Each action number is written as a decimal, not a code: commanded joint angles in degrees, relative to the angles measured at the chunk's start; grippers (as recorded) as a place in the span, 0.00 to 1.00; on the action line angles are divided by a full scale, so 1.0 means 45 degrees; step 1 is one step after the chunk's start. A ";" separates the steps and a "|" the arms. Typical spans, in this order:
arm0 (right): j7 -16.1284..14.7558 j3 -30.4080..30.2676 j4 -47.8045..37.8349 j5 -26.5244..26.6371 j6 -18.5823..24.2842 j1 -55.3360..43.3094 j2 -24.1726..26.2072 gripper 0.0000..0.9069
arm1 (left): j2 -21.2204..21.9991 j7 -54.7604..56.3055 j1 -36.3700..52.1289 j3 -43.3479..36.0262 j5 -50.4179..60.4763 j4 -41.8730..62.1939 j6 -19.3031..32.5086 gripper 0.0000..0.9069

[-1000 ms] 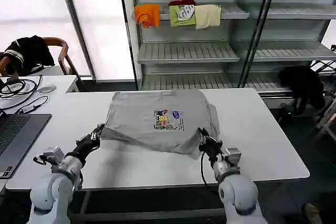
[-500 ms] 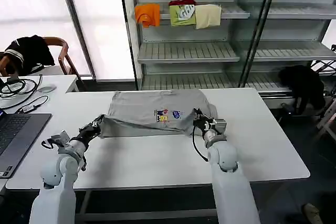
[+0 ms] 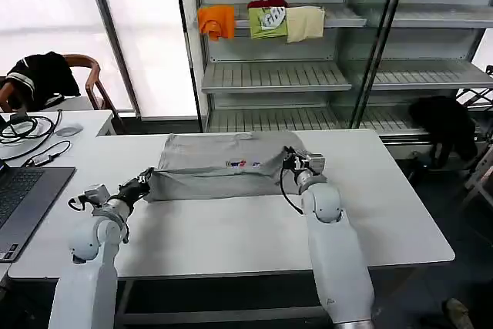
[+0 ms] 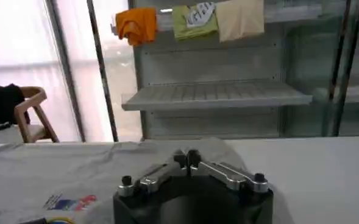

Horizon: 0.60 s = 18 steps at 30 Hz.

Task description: Fold and organize the clothes.

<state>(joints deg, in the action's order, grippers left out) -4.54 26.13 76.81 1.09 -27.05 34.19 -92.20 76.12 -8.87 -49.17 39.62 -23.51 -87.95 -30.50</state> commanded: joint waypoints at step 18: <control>-0.0149 -0.0042 0.4542 -0.1059 -0.1434 0.3478 0.0820 1.00 | -0.0282 -0.0412 -0.1709 0.0041 0.1663 -0.1427 -0.0570 1.00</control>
<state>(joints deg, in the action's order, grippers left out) -4.89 25.90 86.49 -0.89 -30.53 41.60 -92.19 75.35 -9.78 -52.74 39.70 -19.58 -91.92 -31.16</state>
